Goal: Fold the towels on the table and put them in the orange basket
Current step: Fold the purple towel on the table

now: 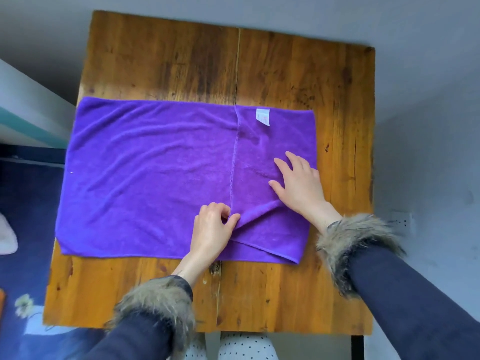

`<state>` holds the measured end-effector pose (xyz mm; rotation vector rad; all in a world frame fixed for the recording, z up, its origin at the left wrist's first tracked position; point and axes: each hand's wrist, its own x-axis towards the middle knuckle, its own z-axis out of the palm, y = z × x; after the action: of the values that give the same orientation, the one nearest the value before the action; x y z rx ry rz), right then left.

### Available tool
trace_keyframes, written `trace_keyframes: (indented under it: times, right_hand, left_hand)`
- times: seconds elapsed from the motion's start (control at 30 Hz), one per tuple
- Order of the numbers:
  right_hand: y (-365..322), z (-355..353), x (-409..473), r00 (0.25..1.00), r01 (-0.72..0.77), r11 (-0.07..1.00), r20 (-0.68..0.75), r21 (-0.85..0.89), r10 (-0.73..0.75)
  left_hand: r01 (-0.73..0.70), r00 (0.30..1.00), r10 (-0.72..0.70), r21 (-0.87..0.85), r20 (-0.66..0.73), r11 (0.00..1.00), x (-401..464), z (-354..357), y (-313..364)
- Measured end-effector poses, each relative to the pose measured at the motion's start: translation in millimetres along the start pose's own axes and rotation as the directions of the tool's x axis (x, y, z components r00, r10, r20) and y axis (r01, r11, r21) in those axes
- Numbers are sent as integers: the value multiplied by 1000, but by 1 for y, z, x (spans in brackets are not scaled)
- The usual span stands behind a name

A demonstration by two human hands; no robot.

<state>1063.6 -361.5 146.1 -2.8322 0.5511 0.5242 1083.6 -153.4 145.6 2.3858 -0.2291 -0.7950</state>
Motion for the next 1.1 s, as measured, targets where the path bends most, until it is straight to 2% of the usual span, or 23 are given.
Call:
trace_keyframes:
  times: [0.07, 0.13, 0.23, 0.43, 0.5, 0.57, 0.63, 0.83, 0.97, 1.03, 1.1]
  right_hand:
    - [-7, -8, 13, 976, 65, 997, -210, 42, -55]
    - [-15, -20, 31, 933, 112, 993, -350, 47, -89]
    - [-33, -42, 67, 924, 144, 989, -361, 14, -129]
    - [-58, -51, 122, 965, 159, 981, -191, -107, -177]
    - [-62, -50, 128, 966, 183, 969, -153, -164, -208]
    - [-66, -49, 132, 966, 182, 965, -149, -187, -211]
    - [-71, -51, 134, 966, 176, 966, -153, -191, -206]
    - [-78, -57, 134, 972, 152, 974, -151, -167, -178]
    - [-87, -65, 119, 957, 147, 981, -232, -125, -173]
    - [-93, -71, 104, 954, 148, 988, -257, -41, -154]
    - [-97, -79, 87, 963, 120, 981, -260, 153, -77]
  left_hand:
    - [40, 999, -43, -152, -19, 988, -3, -4, 0]
    - [31, 997, -43, -189, -59, 982, -1, -10, 0]
    - [36, 996, -48, -173, -71, 984, 9, -18, -2]
    - [154, 984, -136, -168, 116, 974, 16, -23, -22]
    - [106, 981, -85, -117, 172, 987, 11, -22, -28]
    - [-7, 971, -1, 30, 237, 1000, 8, -24, -28]
    - [-63, 955, 29, 104, 296, 993, 8, -28, -27]
    - [13, 932, 3, -42, 362, 999, 11, -45, -29]
    - [50, 939, 4, -148, 344, 988, 5, -54, -33]
    - [65, 946, 0, -188, 324, 980, 1, -66, -33]
    - [67, 943, 7, -209, 332, 976, -5, -82, -33]
